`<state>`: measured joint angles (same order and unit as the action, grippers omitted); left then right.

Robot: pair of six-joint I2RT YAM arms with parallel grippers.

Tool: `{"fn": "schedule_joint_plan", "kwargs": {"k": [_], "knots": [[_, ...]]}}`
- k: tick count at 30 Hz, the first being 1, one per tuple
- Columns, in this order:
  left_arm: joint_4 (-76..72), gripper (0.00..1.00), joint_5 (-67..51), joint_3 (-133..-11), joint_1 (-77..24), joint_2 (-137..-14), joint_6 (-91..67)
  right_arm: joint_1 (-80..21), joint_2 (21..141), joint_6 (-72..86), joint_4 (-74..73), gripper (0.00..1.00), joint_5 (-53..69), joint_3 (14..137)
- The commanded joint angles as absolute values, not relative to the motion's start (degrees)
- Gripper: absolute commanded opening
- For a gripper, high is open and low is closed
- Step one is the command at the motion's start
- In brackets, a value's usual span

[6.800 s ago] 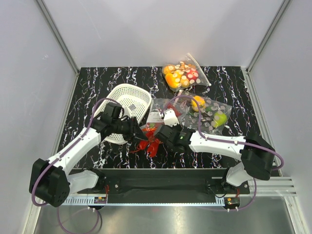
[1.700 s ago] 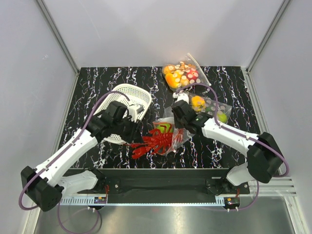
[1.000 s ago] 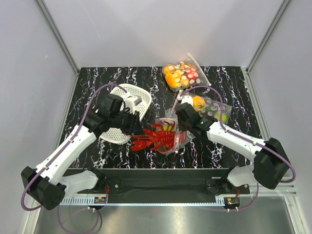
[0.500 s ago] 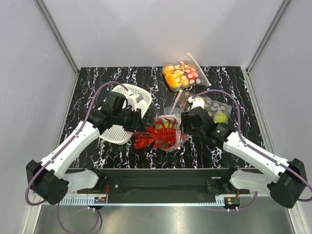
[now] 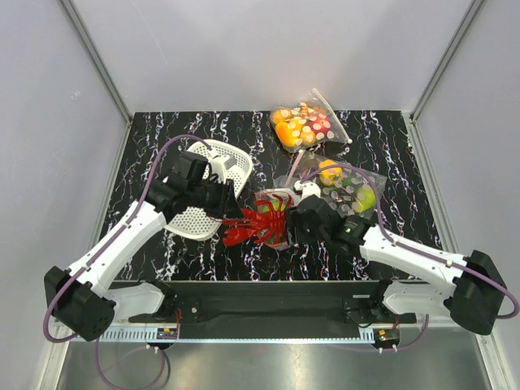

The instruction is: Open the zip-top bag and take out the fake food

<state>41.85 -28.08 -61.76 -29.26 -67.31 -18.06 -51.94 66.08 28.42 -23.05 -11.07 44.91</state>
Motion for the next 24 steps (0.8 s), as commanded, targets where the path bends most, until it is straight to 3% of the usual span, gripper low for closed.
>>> {"fn": "schedule_joint_plan", "kwargs": {"k": [1,5,8,9,13,24], "knots": [[37.6,0.0,-27.9,-63.2,-28.6,-66.4,-18.8,-53.6,68.0,30.9,-19.9,0.64,-10.3,45.9],[36.7,0.0,-27.8,-62.8,-28.0,-65.7,-19.4,-54.6,70.4,32.0,-20.0,0.54,-10.2,46.1],[36.4,0.0,-27.3,-63.0,-27.3,-65.6,-19.6,-55.1,71.4,33.4,-20.5,0.34,-10.2,45.8],[36.2,0.0,-27.2,-62.9,-27.0,-65.6,-19.7,-55.3,71.5,33.7,-20.7,0.23,-10.4,45.4],[34.3,0.0,-27.6,-62.3,-25.9,-65.1,-20.9,-55.9,71.5,34.8,-21.0,0.03,-11.4,44.6],[27.3,0.0,-28.7,-61.2,-23.6,-62.7,-26.5,-58.5,73.9,35.9,-19.3,0.0,-11.2,45.3]]}}
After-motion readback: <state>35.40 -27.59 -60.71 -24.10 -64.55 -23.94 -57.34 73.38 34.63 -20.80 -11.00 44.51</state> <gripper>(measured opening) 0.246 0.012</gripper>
